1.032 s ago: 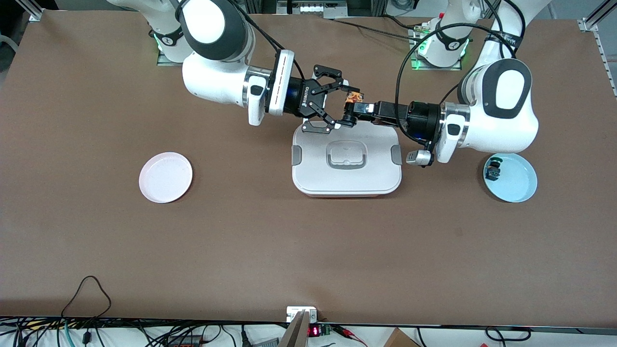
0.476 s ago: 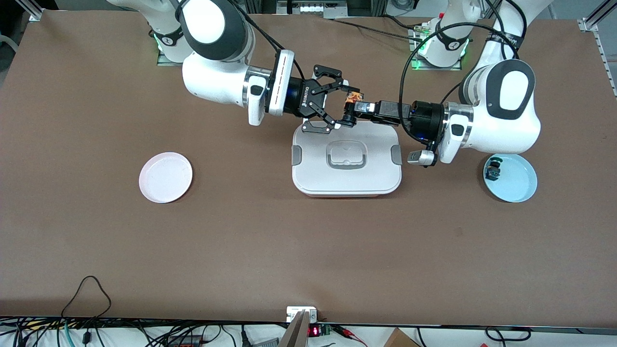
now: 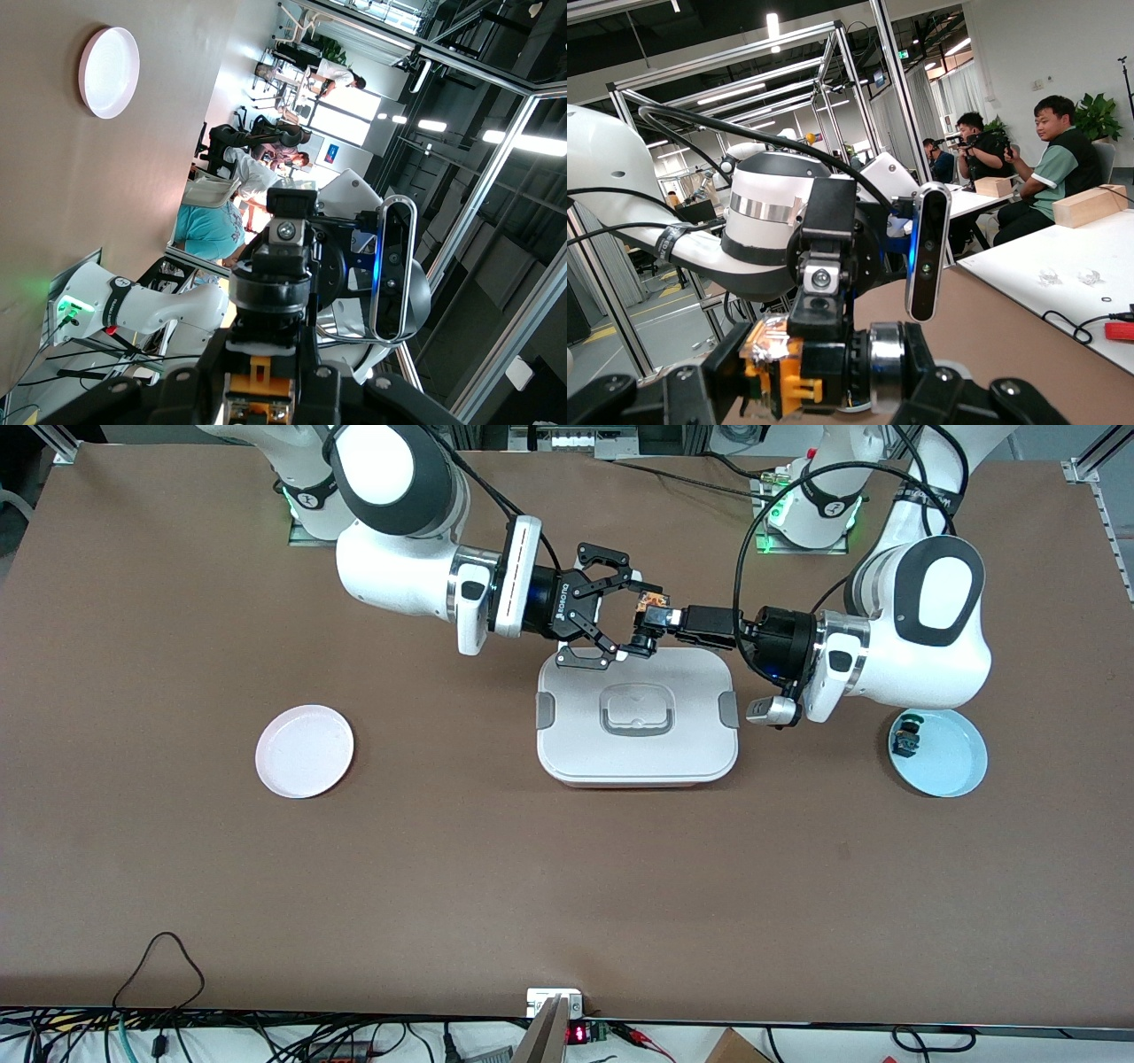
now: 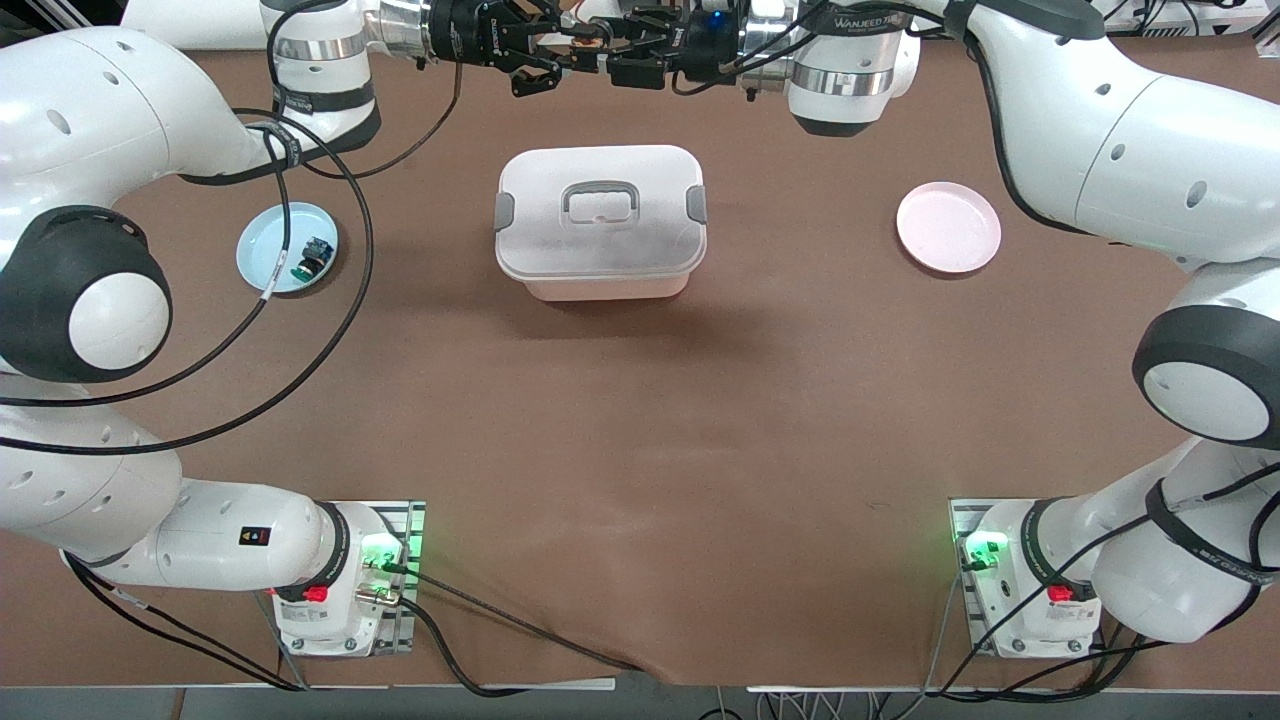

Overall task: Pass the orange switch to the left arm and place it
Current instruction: 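Open the right gripper and withdraw it from the switch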

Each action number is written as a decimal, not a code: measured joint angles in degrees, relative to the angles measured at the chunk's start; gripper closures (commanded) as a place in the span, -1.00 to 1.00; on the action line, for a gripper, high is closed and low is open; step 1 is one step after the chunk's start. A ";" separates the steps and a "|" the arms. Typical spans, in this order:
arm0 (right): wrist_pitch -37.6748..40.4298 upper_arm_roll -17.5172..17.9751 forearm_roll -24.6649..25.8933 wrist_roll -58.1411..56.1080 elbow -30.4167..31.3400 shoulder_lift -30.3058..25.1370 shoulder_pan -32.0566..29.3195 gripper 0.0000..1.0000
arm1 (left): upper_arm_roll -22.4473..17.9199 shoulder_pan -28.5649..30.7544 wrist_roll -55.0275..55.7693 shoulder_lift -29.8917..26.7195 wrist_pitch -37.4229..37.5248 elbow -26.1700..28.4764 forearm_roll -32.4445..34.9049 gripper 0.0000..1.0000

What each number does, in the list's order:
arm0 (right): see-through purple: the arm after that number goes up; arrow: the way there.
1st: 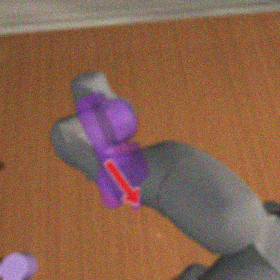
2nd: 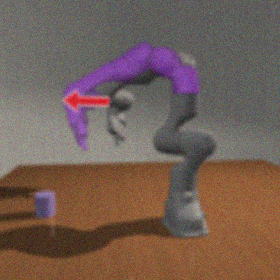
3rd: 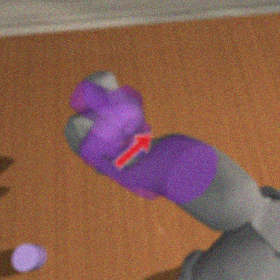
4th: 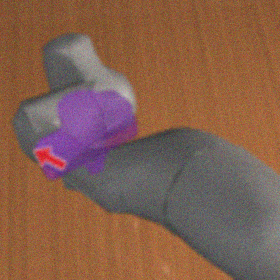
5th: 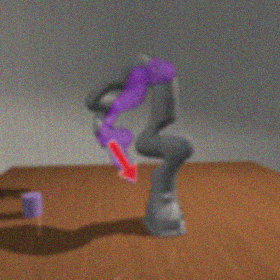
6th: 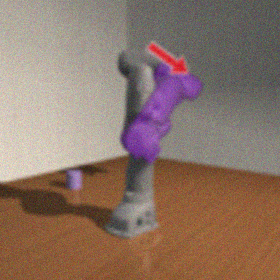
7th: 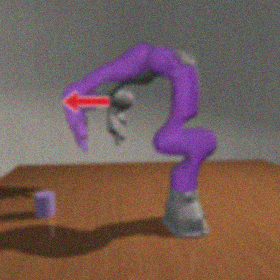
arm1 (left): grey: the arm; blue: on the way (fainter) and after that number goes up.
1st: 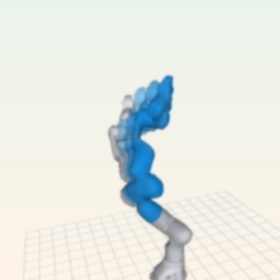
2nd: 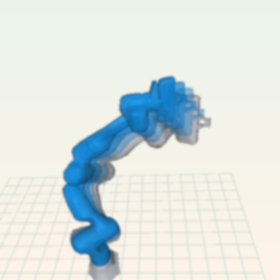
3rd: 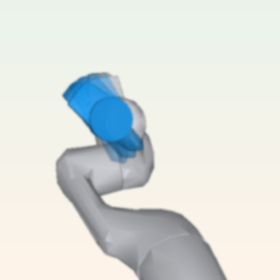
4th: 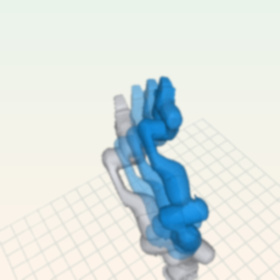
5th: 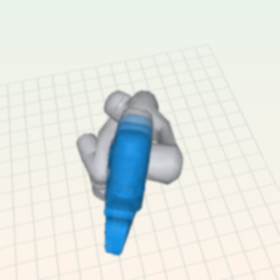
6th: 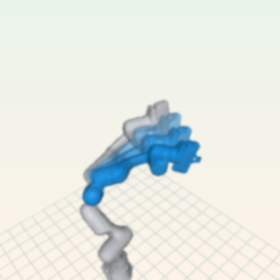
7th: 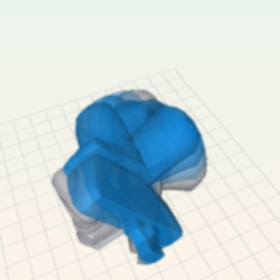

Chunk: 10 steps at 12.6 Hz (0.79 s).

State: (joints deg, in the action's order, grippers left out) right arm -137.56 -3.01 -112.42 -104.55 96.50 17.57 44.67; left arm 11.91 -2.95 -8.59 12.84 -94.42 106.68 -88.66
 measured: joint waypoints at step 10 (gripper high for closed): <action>5.94 -1.03 8.57 6.53 -1.03 -0.89 -5.54 -1.00 | 0.05 -0.06 0.05 0.26 0.61 0.08 -0.58 1.00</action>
State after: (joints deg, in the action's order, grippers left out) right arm -131.63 -4.04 -103.85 -98.01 95.47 16.68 39.13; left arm 11.96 -3.01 -8.55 13.10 -93.80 106.76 -89.24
